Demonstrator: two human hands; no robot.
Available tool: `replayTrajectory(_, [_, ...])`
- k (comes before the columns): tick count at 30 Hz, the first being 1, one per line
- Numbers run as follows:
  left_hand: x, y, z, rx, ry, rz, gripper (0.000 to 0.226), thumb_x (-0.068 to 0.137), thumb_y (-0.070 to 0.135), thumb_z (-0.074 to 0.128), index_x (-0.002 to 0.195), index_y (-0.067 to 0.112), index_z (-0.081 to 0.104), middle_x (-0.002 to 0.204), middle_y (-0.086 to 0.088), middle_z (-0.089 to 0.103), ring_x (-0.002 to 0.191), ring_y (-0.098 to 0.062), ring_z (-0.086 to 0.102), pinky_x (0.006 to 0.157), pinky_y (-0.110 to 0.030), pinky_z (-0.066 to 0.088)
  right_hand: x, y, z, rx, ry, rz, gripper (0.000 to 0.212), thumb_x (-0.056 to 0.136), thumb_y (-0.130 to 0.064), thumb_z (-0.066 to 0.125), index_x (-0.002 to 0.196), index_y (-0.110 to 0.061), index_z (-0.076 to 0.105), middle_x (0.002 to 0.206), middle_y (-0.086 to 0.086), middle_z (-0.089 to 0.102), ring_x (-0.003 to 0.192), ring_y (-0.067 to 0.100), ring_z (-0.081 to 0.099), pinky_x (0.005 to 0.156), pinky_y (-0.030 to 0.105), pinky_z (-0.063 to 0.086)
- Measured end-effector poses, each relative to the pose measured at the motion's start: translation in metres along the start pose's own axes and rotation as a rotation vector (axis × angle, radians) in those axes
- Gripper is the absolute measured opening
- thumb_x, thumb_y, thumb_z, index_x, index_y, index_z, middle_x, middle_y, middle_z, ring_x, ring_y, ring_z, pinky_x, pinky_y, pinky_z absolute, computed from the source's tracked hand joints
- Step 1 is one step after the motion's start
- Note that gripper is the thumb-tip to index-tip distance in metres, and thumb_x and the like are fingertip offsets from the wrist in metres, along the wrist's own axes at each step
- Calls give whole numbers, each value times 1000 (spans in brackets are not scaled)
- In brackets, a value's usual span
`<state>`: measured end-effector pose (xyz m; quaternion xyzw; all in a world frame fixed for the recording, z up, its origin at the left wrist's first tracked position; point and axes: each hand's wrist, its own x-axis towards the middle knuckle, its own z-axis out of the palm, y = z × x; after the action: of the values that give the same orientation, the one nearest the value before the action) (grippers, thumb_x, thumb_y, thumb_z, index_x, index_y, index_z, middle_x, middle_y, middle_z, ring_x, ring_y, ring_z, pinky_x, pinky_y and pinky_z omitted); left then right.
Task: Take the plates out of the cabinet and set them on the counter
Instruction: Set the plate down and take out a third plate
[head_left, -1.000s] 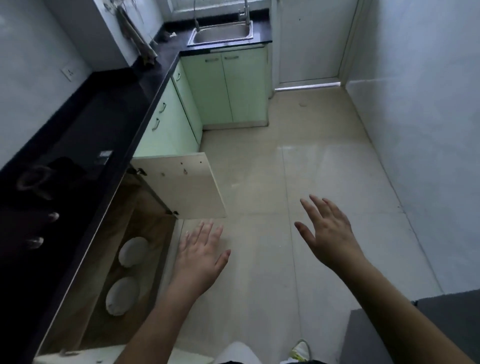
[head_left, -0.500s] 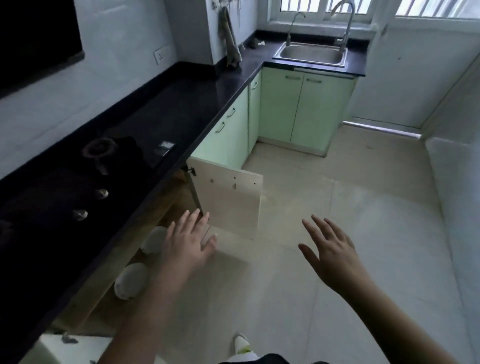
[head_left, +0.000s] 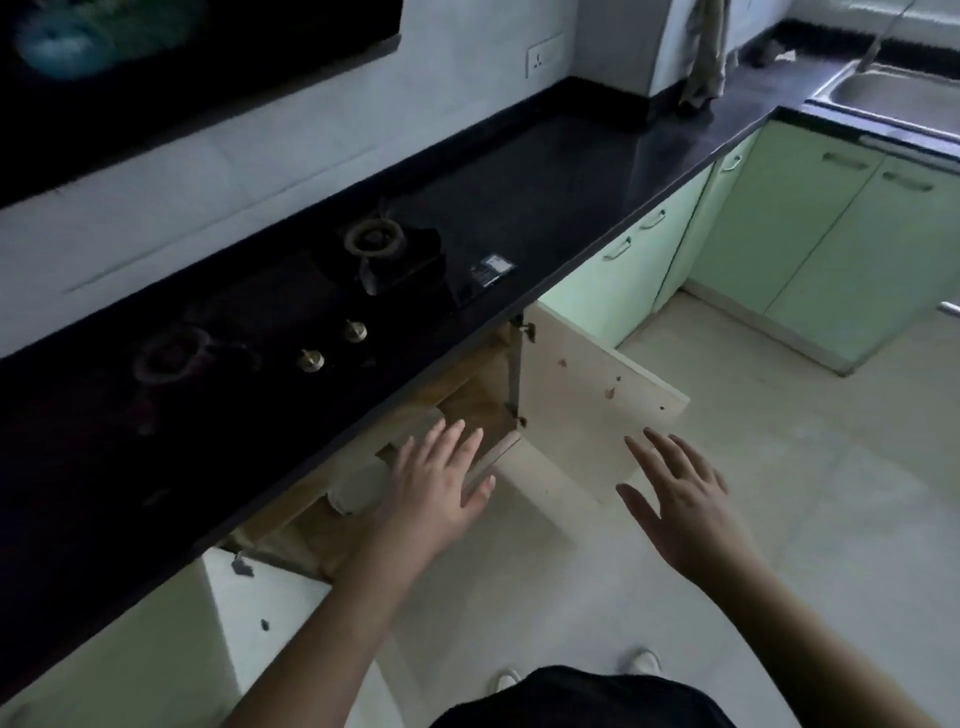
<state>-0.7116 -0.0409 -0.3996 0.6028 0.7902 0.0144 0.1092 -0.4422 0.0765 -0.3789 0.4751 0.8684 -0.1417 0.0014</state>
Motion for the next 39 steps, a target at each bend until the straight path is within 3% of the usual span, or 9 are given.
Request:
replayTrajectory(4, [-16,-5,14,-3,-5,-149,79,89,69,2,157,30,12,165,3,17,152,-17,8,121,-44,7,50,-11,-2,-5,-55,-167,73,88,-66,15,152,-32,18,161,0,19,149,25,11,119,46,16])
replayTrajectory(10, [-29,20,27,-5,-12,-407,79,89,69,-7,157,29,-7,167,4,1,152,-16,-5,123,-47,9,111,-19,-13,-17,-56,-468,65,94,-56,31,150,-24,31,156,3,32,146,27,22,116,46,23])
replayTrajectory(18, [-52,59,25,-23,75,-700,75,94,65,6,158,27,6,167,3,8,152,-16,-2,121,-41,3,152,-35,-7,-7,-141,-732,64,95,-55,34,150,-21,33,157,3,30,146,26,20,117,43,20])
replayTrajectory(22, [-80,70,25,7,91,-816,73,96,63,10,157,25,17,164,0,21,152,-19,11,120,-47,11,142,-59,7,-10,-248,-861,63,97,-52,37,152,-23,26,160,1,24,147,26,15,118,43,17])
replayTrajectory(27, [-110,73,32,50,93,-877,70,97,61,13,154,24,32,158,-4,37,148,-23,26,117,-51,21,124,-88,18,-58,-285,-996,63,97,-52,37,152,-25,20,160,1,22,148,25,13,119,43,14])
replayTrajectory(33, [-128,52,35,14,158,-903,67,97,56,22,151,20,37,154,-8,42,146,-27,32,115,-53,28,113,-109,18,-76,-257,-974,66,97,-54,35,153,-26,17,160,-1,21,148,24,13,119,42,13])
replayTrajectory(39, [-138,25,45,-5,179,-882,68,98,58,21,153,18,32,158,-8,36,148,-28,25,119,-50,20,97,-130,27,-147,-229,-1033,66,97,-52,36,153,-25,16,159,0,23,147,24,16,118,41,15])
